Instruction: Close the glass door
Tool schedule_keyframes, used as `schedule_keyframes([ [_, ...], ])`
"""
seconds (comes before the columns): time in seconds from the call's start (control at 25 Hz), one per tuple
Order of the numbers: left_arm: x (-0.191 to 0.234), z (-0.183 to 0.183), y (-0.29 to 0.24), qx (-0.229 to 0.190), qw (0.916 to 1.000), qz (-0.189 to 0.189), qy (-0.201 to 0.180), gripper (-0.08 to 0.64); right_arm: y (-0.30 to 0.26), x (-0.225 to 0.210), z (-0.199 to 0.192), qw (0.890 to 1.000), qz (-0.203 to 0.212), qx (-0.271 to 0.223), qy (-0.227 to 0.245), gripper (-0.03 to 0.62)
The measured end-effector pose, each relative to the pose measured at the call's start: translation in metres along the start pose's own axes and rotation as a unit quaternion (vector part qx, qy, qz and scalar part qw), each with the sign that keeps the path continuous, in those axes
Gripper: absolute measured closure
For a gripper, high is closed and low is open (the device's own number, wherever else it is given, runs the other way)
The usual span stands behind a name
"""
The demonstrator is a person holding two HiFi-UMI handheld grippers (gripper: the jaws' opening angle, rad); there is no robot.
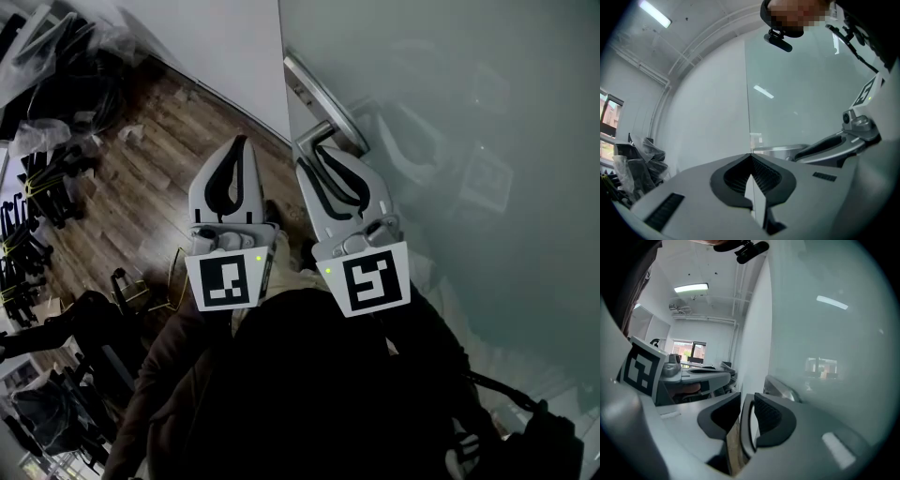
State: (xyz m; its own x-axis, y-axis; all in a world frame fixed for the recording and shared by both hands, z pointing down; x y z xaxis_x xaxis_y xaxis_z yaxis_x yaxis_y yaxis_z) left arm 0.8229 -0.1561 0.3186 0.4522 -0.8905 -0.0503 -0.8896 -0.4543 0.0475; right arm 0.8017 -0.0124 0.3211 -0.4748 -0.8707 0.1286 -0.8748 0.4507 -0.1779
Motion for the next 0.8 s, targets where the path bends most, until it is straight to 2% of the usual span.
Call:
schedule_keyframes([
  [0.2, -0.003, 0.001, -0.005, -0.001, 1.0, -0.002, 0.004, 0.565, 0.002, 0.001, -0.02, 0.999, -0.005, 0.035, -0.005, 0.514],
  [0.36, -0.005, -0.003, -0.005, 0.009, 0.9999, -0.008, -0.004, 0.564, -0.002, 0.0, -0.02, 1.0, -0.005, 0.03, -0.003, 0.522],
  [0.56, -0.005, -0.006, -0.005, 0.01, 0.9999, -0.008, -0.006, 0.565, -0.003, -0.002, -0.023, 0.998, 0.018, 0.036, -0.038, 0.526],
  [0.8, -0.006, -0.001, -0.001, 0.009, 0.9999, -0.006, -0.005, 0.563, -0.001, 0.002, -0.018, 0.998, 0.021, 0.041, -0.037, 0.529],
])
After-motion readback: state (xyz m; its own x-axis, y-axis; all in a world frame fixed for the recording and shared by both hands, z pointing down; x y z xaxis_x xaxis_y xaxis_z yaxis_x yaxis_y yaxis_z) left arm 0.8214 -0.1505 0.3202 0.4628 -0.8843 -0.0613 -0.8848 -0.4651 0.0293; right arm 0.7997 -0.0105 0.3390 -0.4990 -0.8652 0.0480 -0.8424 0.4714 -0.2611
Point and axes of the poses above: the fingertips, and each gripper's own axes: y backward along the fingers, x to its left, z out of its top, the point moved 8 cm from there along y, backward along the fingers, and after that the axes turned 5 degrees about -z, right-handed, at the moved point
